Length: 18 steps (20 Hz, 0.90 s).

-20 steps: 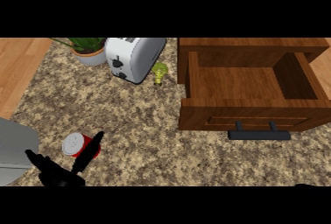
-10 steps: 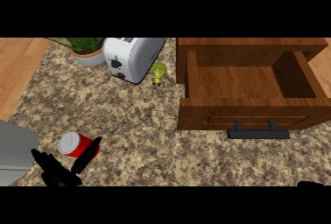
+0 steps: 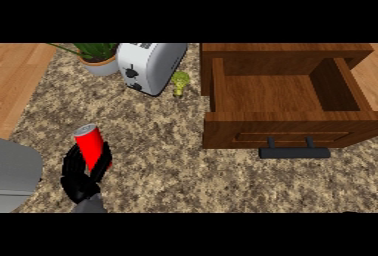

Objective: Pick up the can, place it into the drawer and close the drawer

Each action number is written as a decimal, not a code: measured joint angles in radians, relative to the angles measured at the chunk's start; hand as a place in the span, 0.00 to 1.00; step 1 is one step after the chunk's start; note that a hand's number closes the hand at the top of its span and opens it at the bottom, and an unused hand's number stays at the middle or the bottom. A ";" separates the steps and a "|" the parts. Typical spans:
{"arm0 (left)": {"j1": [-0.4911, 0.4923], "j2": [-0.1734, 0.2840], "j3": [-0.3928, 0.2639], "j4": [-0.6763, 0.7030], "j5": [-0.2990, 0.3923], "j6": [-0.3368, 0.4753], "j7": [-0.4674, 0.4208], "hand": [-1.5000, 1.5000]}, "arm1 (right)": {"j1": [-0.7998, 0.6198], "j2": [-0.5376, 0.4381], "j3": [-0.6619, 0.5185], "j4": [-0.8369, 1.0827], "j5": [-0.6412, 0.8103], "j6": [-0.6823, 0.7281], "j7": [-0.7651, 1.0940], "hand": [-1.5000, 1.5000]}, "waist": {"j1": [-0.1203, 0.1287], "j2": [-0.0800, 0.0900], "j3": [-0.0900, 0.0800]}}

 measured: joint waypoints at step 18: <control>-0.370 0.105 -0.269 0.242 -0.178 -0.494 0.182 1.00 | -0.083 -0.006 0.016 0.012 0.045 -0.024 0.034 0.00 | -0.022 0.005 0.000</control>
